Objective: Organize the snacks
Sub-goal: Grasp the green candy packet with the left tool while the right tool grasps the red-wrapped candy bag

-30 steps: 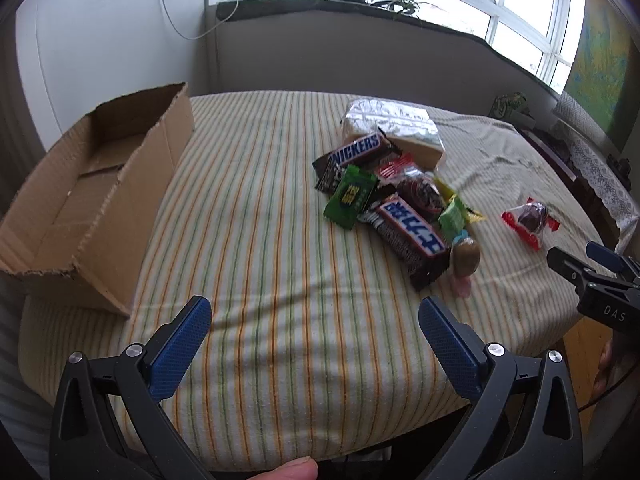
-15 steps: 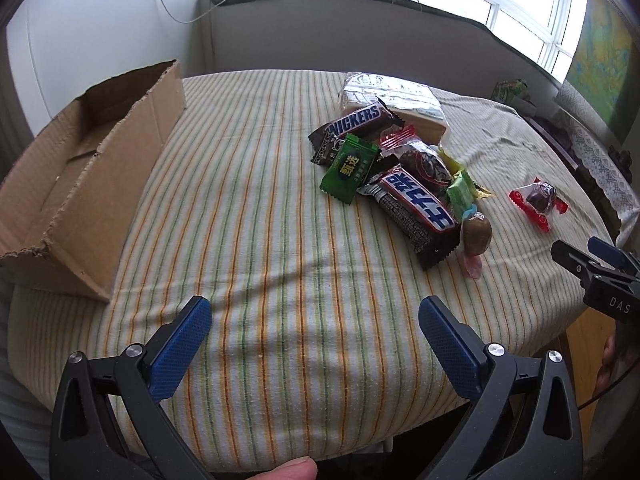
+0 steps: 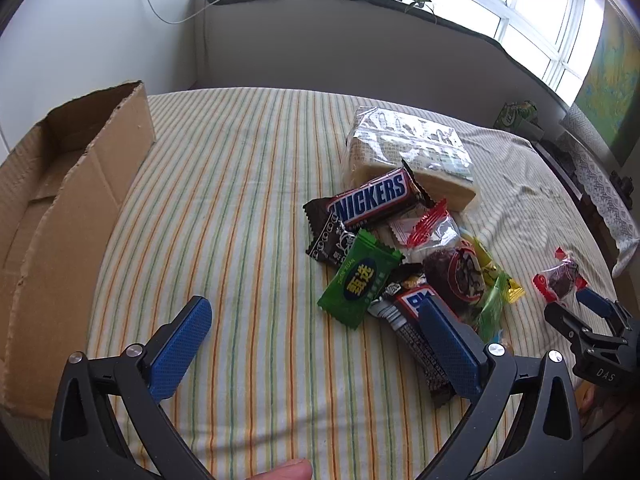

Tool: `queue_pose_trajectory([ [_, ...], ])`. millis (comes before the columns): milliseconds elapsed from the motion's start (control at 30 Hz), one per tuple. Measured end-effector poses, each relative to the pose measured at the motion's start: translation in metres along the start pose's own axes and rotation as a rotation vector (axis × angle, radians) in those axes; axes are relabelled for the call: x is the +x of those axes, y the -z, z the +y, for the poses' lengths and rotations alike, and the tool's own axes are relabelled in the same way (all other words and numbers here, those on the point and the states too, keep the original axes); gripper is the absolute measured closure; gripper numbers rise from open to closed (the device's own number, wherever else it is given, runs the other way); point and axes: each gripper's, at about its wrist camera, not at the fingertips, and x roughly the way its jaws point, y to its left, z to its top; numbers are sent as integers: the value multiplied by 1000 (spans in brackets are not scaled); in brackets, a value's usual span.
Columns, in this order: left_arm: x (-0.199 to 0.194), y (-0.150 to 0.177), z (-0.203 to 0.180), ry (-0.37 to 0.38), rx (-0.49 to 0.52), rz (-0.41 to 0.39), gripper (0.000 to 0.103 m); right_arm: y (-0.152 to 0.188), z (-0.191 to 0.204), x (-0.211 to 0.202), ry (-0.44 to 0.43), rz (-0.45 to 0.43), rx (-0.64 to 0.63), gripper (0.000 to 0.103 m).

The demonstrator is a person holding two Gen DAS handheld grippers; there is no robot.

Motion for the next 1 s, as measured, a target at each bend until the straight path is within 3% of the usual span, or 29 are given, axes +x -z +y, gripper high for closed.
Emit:
queue_pose_trajectory([
  [433,2,11,14,131,-8,-41,0,-13,-17,-4,-128,-34,50,0],
  [700,-2,2,8,161,15,-29,1,-14,-16,1,-169,-44,34,25],
  [767,-3,-1,3,166,32,-40,3,-13,-15,1,-181,-53,29,42],
  [900,4,-3,-6,175,72,-32,28,-12,-16,1,-187,-61,27,43],
  [1000,3,-6,-4,225,59,-31,66,-11,-17,0,-195,-67,27,45],
])
